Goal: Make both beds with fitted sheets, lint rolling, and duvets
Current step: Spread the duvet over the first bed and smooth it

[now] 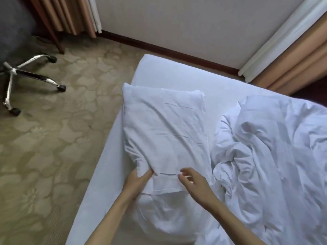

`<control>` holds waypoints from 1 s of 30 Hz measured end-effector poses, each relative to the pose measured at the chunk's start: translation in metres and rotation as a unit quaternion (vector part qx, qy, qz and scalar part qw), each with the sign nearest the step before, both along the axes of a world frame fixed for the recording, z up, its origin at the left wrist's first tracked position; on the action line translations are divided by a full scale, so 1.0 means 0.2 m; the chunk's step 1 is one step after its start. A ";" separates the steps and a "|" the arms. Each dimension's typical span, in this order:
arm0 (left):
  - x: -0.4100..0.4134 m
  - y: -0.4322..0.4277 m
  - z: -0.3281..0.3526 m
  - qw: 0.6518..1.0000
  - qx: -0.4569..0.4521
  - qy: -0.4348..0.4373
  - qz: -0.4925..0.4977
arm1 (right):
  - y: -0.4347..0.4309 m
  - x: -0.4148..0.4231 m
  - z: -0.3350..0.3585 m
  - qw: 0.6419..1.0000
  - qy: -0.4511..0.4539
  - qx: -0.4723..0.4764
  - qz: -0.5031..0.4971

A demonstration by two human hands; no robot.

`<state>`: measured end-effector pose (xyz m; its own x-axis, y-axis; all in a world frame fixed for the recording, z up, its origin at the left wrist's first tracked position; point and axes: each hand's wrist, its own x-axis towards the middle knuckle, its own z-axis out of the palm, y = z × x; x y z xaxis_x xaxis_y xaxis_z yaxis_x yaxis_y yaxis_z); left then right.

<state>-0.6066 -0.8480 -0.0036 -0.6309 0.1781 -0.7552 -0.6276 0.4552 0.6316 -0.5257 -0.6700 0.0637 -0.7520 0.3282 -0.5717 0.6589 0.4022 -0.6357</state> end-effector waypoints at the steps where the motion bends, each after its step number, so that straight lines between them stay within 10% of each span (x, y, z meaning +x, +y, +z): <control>1: 0.02 0.07 0.09 0.997 -0.024 0.042 -0.058 | -0.02 -0.08 0.06 0.999 0.033 0.012 -0.014; 6: 0.31 0.42 0.45 0.939 0.056 0.199 -0.274 | -0.03 -0.42 0.30 0.971 -0.039 0.209 0.112; 12: 0.53 0.55 0.59 0.906 0.248 0.191 -0.285 | 0.31 -0.33 0.39 0.907 -0.059 0.395 0.133; 20: 0.38 0.49 0.40 0.990 0.059 0.089 -0.088 | 0.94 0.17 0.93 0.981 0.122 0.098 -0.113; 26: 0.50 0.92 0.61 0.983 0.120 0.091 -0.101 | 1.43 1.02 1.24 0.915 0.192 -0.057 -0.349; 30: 0.76 1.24 0.70 0.961 0.142 0.126 -0.200 | 1.75 1.58 1.11 0.908 0.099 0.026 -0.406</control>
<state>-0.4536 -0.6001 0.1374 -0.6255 0.6207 -0.4727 -0.2494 0.4150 0.8750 -0.2094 -0.3196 0.2856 -0.3366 0.8429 -0.4198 0.6270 -0.1321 -0.7678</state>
